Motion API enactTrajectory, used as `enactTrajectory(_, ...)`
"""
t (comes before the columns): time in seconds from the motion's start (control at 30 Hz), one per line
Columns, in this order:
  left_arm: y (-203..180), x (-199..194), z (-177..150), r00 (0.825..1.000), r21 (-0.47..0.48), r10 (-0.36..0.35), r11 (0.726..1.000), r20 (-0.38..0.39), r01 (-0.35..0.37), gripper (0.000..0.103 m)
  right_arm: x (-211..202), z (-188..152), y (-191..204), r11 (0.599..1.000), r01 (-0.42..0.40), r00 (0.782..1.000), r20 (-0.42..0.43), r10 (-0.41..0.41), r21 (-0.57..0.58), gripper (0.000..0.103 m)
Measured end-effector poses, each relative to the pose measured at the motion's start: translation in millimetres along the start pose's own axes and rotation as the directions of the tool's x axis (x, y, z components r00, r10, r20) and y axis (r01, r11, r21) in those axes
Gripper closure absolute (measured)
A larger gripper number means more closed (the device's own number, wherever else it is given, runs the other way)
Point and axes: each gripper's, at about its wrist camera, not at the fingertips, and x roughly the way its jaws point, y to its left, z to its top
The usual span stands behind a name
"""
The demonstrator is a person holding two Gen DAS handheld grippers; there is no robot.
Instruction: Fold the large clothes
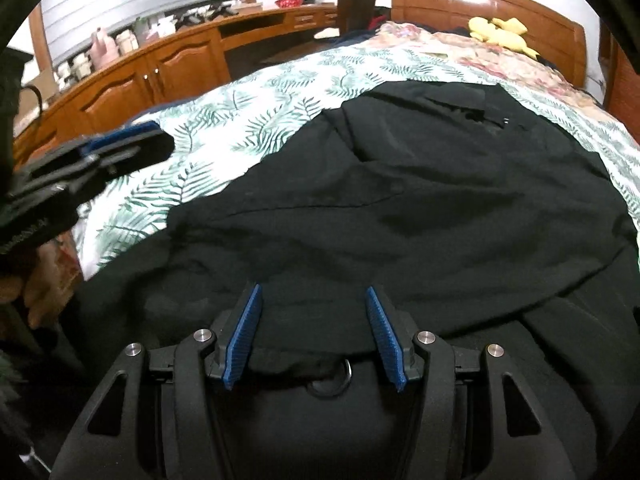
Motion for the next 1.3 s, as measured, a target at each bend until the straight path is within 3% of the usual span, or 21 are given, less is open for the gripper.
enactTrajectory(0.13, -1.7, 0.8, -0.4, 1.0, 0.004, -0.007, 1.0, -0.004, 0.007, 0.068, -29.9, -8.7, -7.8, 0.999, 0.037, 0.999, 0.039, -0.037, 0.007, 0.048)
enactTrajectory(0.27, -4.7, 0.4, 0.4, 1.0, 0.009, -0.014, 1.0, -0.001, 0.014, 0.068, -64.3, -27.6, -27.4, 0.992, 0.125, 0.99, 0.061, -0.126, 0.024, 0.048)
enactTrajectory(0.7, -14.2, -2.1, -3.5, 1.0, 0.022, -0.01, 1.0, -0.008, 0.01, 0.068, -132.2, -79.4, -108.1, 0.934, 0.315, 0.947, 0.01, -0.321, 0.167, 0.048)
enactTrajectory(1.03, -11.2, -23.1, -36.4, 0.996, -0.02, 0.002, 1.0, -0.086, -0.004, 0.068, -155.6, -102.8, -141.1, 0.902, 0.389, 0.919, -0.01, -0.395, 0.189, 0.048)
enactTrajectory(1.17, -4.1, -35.6, -53.1, 0.99, -0.053, 0.001, 0.999, -0.138, -0.008, 0.068, -163.4, -115.9, -155.4, 0.894, 0.392, 0.918, -0.031, -0.395, 0.216, 0.048)
enactTrajectory(1.3, -0.5, -42.2, -68.7, 0.981, -0.035, 0.045, 0.998, -0.188, -0.053, 0.068, -172.2, -128.0, -166.1, 0.893, 0.389, 0.92, -0.048, -0.389, 0.226, 0.048)
